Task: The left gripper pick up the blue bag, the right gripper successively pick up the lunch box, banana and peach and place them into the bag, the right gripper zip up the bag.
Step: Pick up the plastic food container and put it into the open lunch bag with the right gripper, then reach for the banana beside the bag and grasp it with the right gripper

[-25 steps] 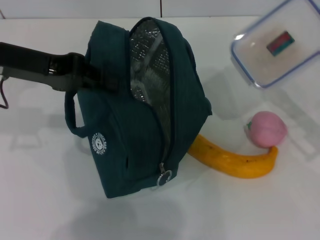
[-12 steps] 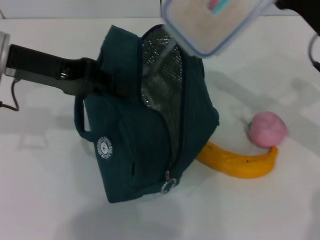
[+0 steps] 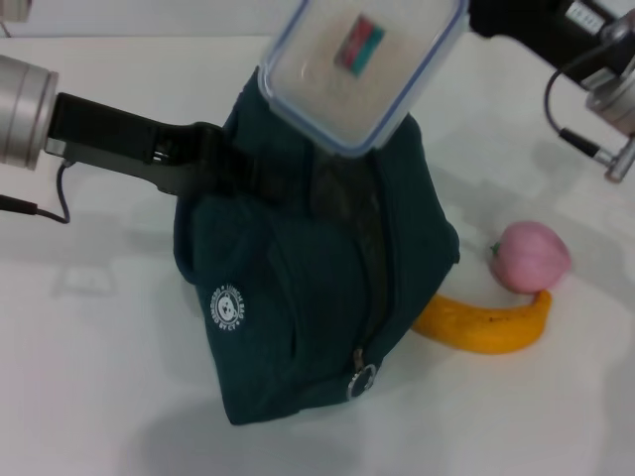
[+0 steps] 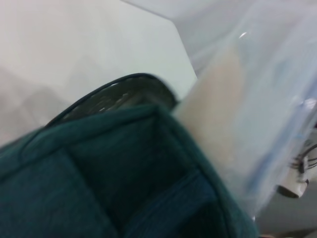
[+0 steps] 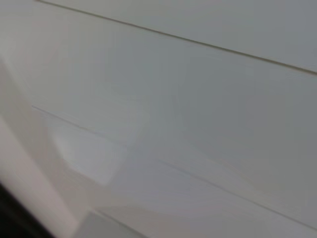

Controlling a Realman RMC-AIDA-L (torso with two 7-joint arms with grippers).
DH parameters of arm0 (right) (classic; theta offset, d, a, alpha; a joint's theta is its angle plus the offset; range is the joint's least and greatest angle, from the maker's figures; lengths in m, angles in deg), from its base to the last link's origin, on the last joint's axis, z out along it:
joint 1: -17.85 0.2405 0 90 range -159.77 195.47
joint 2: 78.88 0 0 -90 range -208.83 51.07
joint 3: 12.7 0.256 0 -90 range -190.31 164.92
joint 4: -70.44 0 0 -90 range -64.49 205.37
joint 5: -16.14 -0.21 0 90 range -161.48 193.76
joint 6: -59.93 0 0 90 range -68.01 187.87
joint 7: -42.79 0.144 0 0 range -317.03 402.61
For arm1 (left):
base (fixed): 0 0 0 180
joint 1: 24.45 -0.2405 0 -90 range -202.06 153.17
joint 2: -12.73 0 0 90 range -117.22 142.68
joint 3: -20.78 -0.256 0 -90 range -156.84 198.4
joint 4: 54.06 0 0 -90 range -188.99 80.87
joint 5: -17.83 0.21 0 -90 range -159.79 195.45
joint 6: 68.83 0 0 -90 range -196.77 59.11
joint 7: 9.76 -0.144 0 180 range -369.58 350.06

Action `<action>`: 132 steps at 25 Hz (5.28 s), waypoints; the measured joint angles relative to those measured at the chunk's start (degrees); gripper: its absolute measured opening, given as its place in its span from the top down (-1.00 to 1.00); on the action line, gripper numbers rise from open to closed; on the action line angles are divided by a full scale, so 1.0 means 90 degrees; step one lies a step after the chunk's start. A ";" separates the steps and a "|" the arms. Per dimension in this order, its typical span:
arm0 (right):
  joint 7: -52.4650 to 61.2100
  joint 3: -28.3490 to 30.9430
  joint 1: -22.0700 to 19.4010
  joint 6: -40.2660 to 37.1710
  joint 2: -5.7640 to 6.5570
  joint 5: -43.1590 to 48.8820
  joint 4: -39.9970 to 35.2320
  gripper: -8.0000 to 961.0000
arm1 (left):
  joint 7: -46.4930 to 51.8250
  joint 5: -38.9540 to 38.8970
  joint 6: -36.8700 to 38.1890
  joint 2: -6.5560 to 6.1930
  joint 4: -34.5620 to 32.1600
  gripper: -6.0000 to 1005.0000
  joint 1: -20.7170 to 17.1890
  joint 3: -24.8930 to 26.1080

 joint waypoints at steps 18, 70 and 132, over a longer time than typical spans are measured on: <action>-0.0194 -0.0753 0.0040 0.0846 -0.0001 -0.0005 -0.0016 0.67 | -0.0130 -0.0010 -0.0143 -0.0096 0.0002 0.92 0.0010 0.0034; -0.1782 -0.1168 -0.1275 0.0843 0.0835 0.2294 -0.3098 -0.80 | -0.0806 -0.0046 -0.0328 -0.0143 0.0392 0.92 -0.0467 0.0273; 0.3091 -0.3393 0.1219 0.0204 0.0000 0.9468 -0.5235 -0.78 | -0.0868 -0.0046 -0.0530 -0.0095 0.0793 0.92 -0.0072 0.0334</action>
